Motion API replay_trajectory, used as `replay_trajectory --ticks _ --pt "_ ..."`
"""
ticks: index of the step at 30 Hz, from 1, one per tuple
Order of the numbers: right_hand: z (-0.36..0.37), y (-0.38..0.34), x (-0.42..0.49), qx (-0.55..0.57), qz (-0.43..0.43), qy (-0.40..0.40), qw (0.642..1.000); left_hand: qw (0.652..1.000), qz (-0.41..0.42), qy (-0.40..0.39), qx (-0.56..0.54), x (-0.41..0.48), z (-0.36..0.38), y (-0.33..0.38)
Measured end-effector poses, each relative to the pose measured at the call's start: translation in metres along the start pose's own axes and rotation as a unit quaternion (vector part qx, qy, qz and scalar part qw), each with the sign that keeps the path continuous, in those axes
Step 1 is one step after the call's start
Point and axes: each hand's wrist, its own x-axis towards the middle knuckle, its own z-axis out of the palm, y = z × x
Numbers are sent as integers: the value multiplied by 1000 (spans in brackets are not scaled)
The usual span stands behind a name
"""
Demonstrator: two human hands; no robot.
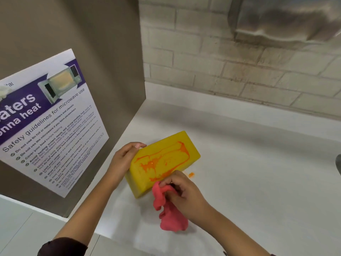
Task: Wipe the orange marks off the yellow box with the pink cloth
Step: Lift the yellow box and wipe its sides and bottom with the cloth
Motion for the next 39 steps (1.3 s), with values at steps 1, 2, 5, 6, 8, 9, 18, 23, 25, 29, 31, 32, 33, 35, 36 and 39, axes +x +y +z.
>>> replay_trajectory --ticks 1,2,5,6,8,9,18,23,25,29,31,32,33,35,36,39 --pt "-4 0 0 7 13 -3 1000 1000 8 -5 -9 -2 -1 -3" --pt "-8 0 -1 23 28 -1 999 1000 16 -10 -18 -6 -2 -6" --pt "-28 -2 0 106 57 64 991 999 27 -18 -41 -16 -5 -15" --pt "-35 -2 1 120 54 108 985 998 26 -23 -49 -17 -5 -17" --pt "-49 -1 7 97 29 206 973 997 19 -38 -62 -20 -5 -21" --pt "-54 0 13 66 16 250 966 997 15 -45 -66 -21 -5 -21" --pt "-51 23 77 -159 39 300 940 994 14 -72 -78 -20 -9 -23" --pt "-43 33 74 -303 8 249 920 995 16 -68 -73 -19 -9 -27" --pt "-43 32 72 -293 -1 251 922 995 21 -70 -71 -20 -8 -27" --pt "-42 27 70 -263 -18 260 929 994 34 -73 -79 -19 -7 -28" --pt "-33 23 67 -269 -35 241 932 993 37 -76 -78 -19 -7 -29" --pt "-24 21 65 -276 -45 226 933 993 37 -77 -78 -19 -6 -29" --pt "-15 18 63 -284 -54 213 933 993 36 -77 -78 -19 -6 -29" --pt "-1 14 58 -302 -71 199 930 993 31 -75 -81 -18 -7 -30" --pt "1 13 57 -313 -83 195 926 993 27 -76 -83 -18 -7 -29" --pt "-11 21 54 -362 -119 199 903 993 18 -82 -79 -18 -9 -29"
